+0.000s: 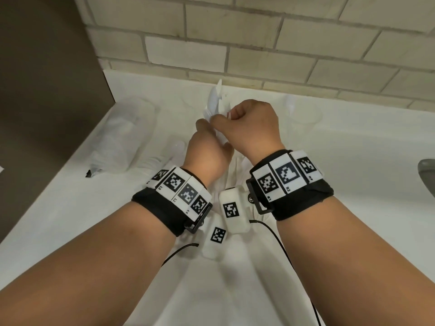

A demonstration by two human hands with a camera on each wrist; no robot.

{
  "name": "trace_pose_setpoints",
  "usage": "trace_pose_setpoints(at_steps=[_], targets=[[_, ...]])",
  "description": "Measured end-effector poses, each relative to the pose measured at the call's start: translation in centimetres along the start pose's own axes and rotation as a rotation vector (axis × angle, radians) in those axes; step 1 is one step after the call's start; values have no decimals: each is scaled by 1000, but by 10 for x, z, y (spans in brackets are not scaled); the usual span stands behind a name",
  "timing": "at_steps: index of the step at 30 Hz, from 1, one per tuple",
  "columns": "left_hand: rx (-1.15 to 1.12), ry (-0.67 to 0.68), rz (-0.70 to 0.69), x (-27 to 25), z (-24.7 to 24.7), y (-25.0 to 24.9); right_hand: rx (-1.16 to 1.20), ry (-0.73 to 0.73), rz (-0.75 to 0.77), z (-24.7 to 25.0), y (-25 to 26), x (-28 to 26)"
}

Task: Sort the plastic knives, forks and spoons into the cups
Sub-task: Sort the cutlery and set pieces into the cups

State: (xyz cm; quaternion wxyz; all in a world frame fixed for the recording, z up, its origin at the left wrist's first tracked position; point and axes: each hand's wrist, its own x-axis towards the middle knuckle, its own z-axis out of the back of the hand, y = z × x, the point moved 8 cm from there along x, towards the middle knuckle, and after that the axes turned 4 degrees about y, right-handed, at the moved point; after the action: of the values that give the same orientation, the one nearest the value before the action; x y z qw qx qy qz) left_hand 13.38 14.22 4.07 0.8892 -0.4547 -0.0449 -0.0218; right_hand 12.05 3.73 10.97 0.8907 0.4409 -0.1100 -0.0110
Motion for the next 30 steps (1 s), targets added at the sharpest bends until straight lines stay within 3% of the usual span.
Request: trace_pose_setpoints(at_steps=[9, 14, 20, 25, 30], targets=[[-91, 75, 28, 3, -2, 7, 248, 73, -194, -4, -14, 13], [-139, 123, 36, 6, -5, 10, 306, 157, -210, -7, -19, 13], [-89, 119, -1, 11, -3, 10, 459, 152, -295, -5, -27, 21], [-88, 154, -10, 15, -2, 9, 474, 88, -259, -8, -31, 28], [-139, 214, 7, 17, -4, 12, 453, -96, -165, 5, -28, 38]])
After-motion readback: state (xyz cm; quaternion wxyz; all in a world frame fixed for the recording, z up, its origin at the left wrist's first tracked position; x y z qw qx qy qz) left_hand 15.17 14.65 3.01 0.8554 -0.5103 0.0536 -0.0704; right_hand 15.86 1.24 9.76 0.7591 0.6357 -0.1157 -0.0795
